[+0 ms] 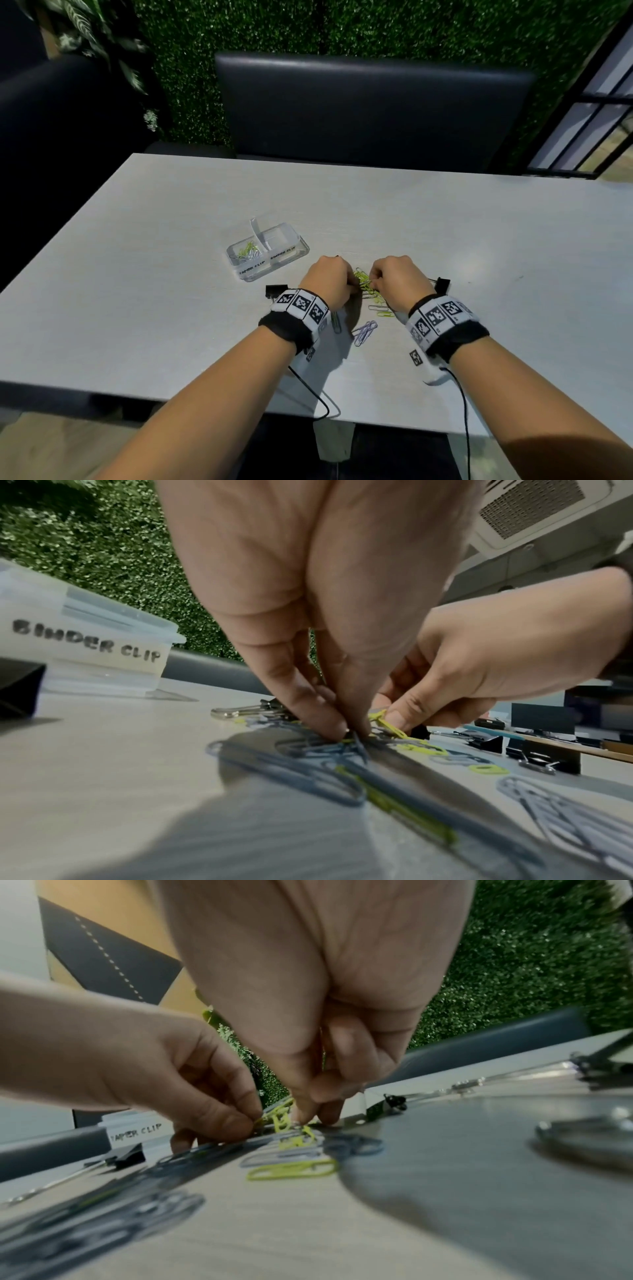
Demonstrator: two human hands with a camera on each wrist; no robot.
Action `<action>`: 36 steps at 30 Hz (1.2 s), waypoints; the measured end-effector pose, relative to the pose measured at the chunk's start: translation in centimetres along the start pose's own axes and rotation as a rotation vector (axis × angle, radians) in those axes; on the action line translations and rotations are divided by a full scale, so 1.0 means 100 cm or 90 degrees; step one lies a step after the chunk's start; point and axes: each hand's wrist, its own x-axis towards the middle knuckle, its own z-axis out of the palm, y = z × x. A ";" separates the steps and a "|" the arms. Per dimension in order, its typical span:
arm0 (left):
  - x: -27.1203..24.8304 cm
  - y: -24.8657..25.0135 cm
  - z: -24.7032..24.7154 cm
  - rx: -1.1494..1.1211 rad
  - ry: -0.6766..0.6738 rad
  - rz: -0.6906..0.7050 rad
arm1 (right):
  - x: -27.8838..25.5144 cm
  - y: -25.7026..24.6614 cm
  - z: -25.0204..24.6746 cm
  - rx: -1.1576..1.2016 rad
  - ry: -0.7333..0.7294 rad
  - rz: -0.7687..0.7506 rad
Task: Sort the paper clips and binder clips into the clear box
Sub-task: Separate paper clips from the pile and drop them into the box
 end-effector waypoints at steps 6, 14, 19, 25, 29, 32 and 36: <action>0.000 -0.002 0.000 -0.014 0.003 -0.025 | -0.008 -0.002 -0.007 0.066 -0.004 0.002; -0.003 0.002 0.000 0.025 -0.016 -0.029 | -0.018 0.004 -0.007 -0.094 -0.097 -0.032; -0.004 0.011 -0.005 0.054 -0.058 -0.012 | -0.015 0.005 -0.002 -0.084 -0.056 -0.034; -0.004 0.020 0.001 0.108 -0.028 0.014 | -0.019 0.004 0.000 -0.075 -0.035 -0.027; -0.001 0.015 0.002 0.063 -0.014 0.001 | -0.022 0.009 -0.009 0.015 -0.029 0.025; -0.002 0.012 0.001 0.026 -0.014 0.005 | -0.024 0.012 -0.014 0.085 -0.019 0.048; -0.006 0.010 -0.002 -0.014 0.012 0.005 | -0.025 0.014 -0.021 0.122 -0.013 0.057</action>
